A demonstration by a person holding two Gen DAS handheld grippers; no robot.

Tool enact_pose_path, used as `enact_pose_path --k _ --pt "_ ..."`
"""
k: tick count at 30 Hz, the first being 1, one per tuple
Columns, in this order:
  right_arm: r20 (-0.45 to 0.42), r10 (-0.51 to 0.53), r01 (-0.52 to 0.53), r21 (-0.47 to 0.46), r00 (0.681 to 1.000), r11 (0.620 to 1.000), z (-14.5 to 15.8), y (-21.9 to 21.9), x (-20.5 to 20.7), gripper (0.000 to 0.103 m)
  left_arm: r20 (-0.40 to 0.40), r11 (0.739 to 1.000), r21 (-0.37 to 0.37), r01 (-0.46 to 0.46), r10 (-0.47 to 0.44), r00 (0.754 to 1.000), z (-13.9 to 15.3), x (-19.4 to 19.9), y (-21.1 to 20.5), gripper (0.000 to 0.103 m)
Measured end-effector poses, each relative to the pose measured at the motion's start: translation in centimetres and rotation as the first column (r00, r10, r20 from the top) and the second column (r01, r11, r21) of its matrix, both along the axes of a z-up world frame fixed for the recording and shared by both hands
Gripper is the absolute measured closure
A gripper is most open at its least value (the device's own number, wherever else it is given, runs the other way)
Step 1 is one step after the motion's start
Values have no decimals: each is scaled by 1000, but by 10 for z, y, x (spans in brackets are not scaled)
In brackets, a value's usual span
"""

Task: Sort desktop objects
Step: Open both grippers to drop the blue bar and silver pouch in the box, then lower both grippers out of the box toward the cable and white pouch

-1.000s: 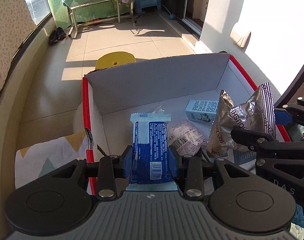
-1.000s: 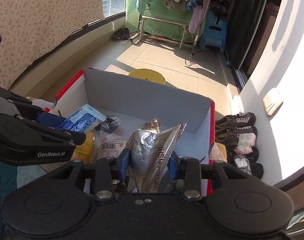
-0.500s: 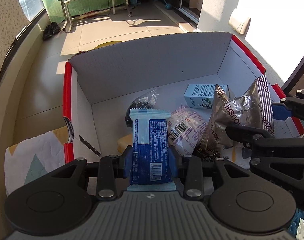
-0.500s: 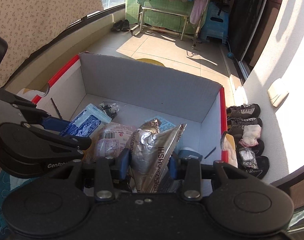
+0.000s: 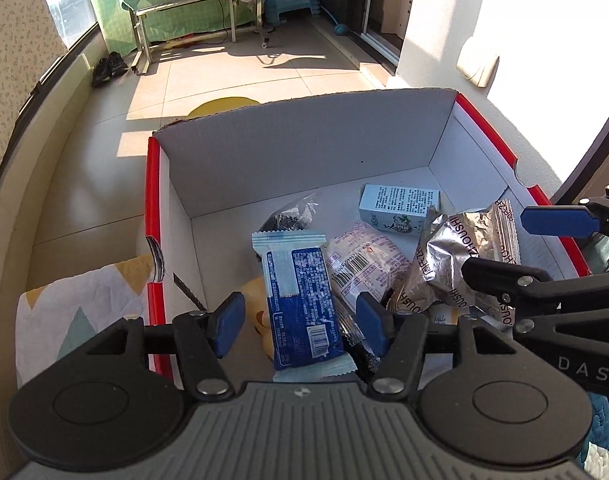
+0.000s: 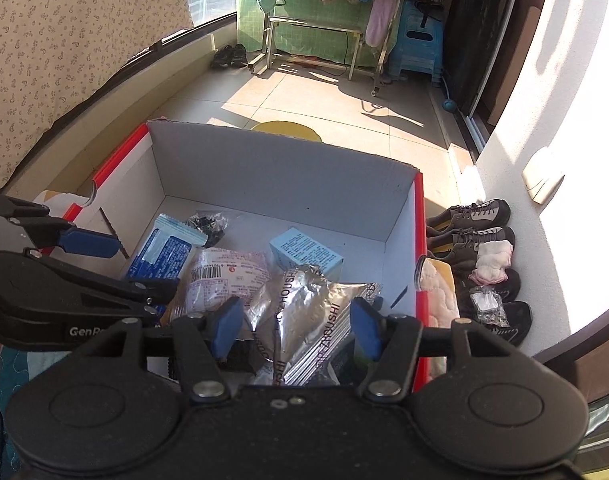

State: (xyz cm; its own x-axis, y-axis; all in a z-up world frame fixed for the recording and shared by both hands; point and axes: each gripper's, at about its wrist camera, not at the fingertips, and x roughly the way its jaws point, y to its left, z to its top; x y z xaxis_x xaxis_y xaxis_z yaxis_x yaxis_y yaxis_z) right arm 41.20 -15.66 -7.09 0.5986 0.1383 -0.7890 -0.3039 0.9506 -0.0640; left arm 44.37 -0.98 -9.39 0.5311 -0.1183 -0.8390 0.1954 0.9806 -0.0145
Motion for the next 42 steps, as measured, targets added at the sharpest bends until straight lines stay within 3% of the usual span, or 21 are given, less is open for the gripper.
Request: enact_pose_path --k 12,29,38,42 --pt "37 35 -36 34 999 999 37 -10 -33 44 57 1000 -7 16 -15 998 42 -32 -3 43" --pt "98 60 -66 62 993 996 86 -34 -101 40 150 998 11 61 -62 987 102 -116 -17 43" --pt "96 51 -59 86 994 995 87 -45 -129 39 150 996 -24 83 -78 986 98 -161 -25 42" --pt "71 37 -44 107 997 993 80 -50 -136 38 149 995 -27 92 -87 985 90 -180 -26 37"
